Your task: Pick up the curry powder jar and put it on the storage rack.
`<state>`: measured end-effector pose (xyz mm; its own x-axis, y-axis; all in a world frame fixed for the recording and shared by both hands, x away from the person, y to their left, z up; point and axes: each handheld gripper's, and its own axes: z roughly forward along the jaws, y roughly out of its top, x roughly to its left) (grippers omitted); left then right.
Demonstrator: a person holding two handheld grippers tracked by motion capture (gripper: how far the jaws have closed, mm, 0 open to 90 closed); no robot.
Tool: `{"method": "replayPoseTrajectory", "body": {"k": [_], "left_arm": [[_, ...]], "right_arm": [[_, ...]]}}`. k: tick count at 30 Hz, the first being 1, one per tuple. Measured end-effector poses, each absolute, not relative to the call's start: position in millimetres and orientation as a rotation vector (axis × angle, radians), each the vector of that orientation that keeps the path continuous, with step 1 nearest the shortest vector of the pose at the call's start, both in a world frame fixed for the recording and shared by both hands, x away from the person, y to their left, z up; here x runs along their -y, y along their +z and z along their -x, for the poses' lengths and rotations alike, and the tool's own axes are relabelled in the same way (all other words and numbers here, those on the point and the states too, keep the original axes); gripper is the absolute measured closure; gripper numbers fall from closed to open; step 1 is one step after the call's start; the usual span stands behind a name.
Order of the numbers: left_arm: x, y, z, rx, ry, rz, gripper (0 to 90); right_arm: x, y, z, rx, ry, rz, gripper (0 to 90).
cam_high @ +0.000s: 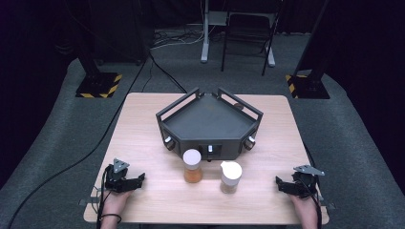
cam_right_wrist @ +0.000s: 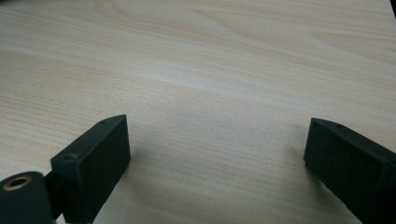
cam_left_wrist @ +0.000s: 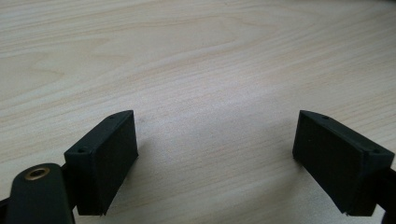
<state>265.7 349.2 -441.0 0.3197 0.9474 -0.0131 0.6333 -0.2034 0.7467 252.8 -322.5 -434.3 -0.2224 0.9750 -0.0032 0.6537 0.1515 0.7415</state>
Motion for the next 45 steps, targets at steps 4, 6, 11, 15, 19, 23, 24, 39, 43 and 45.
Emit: {"method": "replayPoseTrajectory", "body": {"k": [4,6,11,15,19,23,24,39,43,45], "left_arm": [[-349.1,-441.0,-265.7,-1.393,0.610,-1.929,13.5],[-349.2,-441.0,-265.8,-1.393,0.609,-1.929,13.5],[-349.5,-441.0,-265.9,-1.390,0.608,-1.931,13.4],[-349.4,-441.0,-265.9,-1.390,0.608,-1.931,13.4],[-349.5,-441.0,-266.0,-1.390,0.608,-1.931,13.4],[-349.5,-440.9,-266.1,-1.390,0.608,-1.932,13.3],[-349.5,-440.9,-266.1,-1.390,0.607,-1.931,13.3],[-352.0,-440.9,-266.7,-1.364,0.591,-1.942,13.5],[-354.5,-441.6,-266.4,-1.352,0.578,-1.931,13.6],[-354.1,-440.4,-266.0,-1.342,0.578,-1.933,13.6]], "right_arm": [[322.6,-434.2,-252.9,-1.944,0.859,-1.546,5.7],[322.7,-434.3,-252.9,-1.944,0.859,-1.545,5.8],[322.9,-434.3,-253.0,-1.946,0.860,-1.543,5.8],[323.0,-434.3,-253.0,-1.947,0.861,-1.543,5.8],[323.0,-434.3,-253.0,-1.947,0.860,-1.543,5.7],[323.0,-434.3,-253.1,-1.948,0.861,-1.543,5.7],[322.9,-434.2,-253.1,-1.948,0.860,-1.543,5.7],[323.0,-434.2,-253.2,-1.949,0.861,-1.542,5.7],[323.0,-434.3,-253.2,-1.949,0.861,-1.542,5.7],[323.0,-434.2,-253.2,-1.949,0.861,-1.542,5.7]]}}
